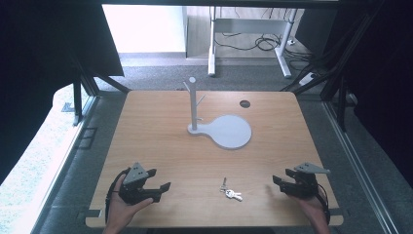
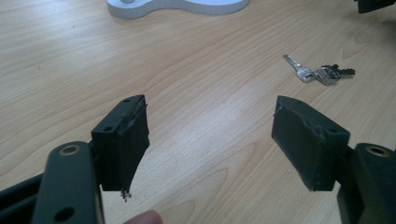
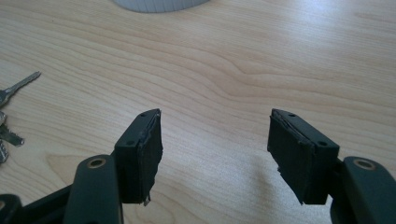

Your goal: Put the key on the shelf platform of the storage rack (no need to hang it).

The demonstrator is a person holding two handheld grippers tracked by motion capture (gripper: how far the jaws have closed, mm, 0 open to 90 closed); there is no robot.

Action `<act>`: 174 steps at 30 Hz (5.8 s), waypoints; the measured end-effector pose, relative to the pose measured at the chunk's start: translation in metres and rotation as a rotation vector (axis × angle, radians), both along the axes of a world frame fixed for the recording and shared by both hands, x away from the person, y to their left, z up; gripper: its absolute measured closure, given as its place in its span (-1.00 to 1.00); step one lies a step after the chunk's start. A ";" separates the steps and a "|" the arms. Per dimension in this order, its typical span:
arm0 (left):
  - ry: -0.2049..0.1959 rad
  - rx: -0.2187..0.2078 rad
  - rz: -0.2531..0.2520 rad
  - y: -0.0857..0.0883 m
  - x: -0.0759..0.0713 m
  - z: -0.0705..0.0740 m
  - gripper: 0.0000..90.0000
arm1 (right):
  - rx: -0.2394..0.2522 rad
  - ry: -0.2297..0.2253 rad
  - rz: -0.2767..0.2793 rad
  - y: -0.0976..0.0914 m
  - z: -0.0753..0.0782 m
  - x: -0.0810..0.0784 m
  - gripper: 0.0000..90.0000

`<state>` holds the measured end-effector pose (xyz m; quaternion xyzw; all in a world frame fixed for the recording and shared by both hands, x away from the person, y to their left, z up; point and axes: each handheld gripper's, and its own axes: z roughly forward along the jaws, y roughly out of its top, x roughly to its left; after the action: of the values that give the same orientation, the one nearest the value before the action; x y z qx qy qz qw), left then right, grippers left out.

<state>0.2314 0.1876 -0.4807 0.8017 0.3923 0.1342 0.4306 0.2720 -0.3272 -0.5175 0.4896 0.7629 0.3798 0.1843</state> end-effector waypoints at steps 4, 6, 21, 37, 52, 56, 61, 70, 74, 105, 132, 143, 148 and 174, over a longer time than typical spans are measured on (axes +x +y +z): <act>0.006 0.005 -0.014 -0.002 0.002 -0.001 -0.38 | 0.016 0.005 0.005 -0.001 0.001 -0.003 -0.17; 0.012 0.006 -0.022 -0.004 0.004 -0.002 -0.38 | 0.002 -0.003 0.021 0.001 0.002 -0.004 -0.16; 0.014 0.026 -0.031 -0.004 0.002 0.006 -0.38 | -0.037 0.028 0.099 0.011 0.005 0.003 -0.13; 0.040 0.029 -0.041 -0.010 0.002 0.000 -0.39 | -0.198 0.193 0.285 0.046 0.059 0.015 0.16; 0.045 0.034 -0.057 -0.016 0.002 -0.003 -0.39 | -0.302 0.321 0.397 0.086 0.067 0.031 0.26; 0.044 0.039 -0.060 -0.017 0.002 -0.004 -0.39 | -0.303 0.328 0.407 0.093 0.067 0.032 0.28; 0.044 0.038 -0.058 -0.016 0.001 -0.003 -0.39 | -0.282 0.366 0.422 0.100 0.068 0.035 0.30; 0.045 0.035 -0.052 -0.015 0.002 -0.003 -0.39 | -0.311 0.400 0.451 0.116 0.070 0.035 0.32; 0.043 0.033 -0.051 -0.015 0.001 -0.003 -0.39 | -0.309 0.413 0.479 0.127 0.068 0.036 0.34; 0.042 0.045 -0.039 -0.012 0.002 -0.004 -0.40 | -0.339 0.466 0.560 0.172 0.045 0.034 0.50; 0.045 0.037 -0.030 -0.007 0.004 -0.004 -0.40 | -0.444 0.463 0.604 0.202 0.031 0.030 0.66; 0.044 0.034 -0.023 -0.005 0.004 -0.004 -0.40 | -0.481 0.466 0.599 0.209 0.027 0.029 0.80; 0.044 0.034 -0.021 -0.004 0.005 -0.004 -0.40 | -0.490 0.462 0.598 0.211 0.027 0.029 0.91; 0.042 0.028 -0.011 0.000 0.006 -0.003 -0.40 | -0.515 0.465 0.598 0.202 0.051 0.029 1.00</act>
<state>0.2369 0.1872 -0.4835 0.8124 0.3948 0.1208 0.4117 0.3013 -0.1254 -0.4665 0.2582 0.9615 0.0942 0.0059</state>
